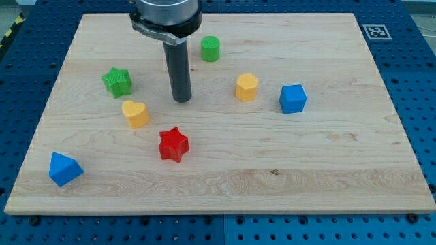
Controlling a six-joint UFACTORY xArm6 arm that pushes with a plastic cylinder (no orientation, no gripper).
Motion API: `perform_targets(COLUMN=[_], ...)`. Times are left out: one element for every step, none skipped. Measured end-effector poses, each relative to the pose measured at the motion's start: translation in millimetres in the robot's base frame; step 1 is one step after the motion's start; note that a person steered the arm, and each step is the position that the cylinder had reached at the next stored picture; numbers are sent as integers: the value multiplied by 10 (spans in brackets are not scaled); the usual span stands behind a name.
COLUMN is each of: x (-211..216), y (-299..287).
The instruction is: Place your arm to the bottom right of the green circle
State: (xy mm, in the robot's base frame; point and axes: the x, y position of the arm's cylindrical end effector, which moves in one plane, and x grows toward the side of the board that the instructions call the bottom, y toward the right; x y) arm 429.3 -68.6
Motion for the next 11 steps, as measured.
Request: perform_targets(x=[-20,-263,-546,-823,-960,-960,-960,-959,-952,-909,-905], y=[-99,-186,-228,-228,-249,-398,-579,-699,-700,-623,-479])
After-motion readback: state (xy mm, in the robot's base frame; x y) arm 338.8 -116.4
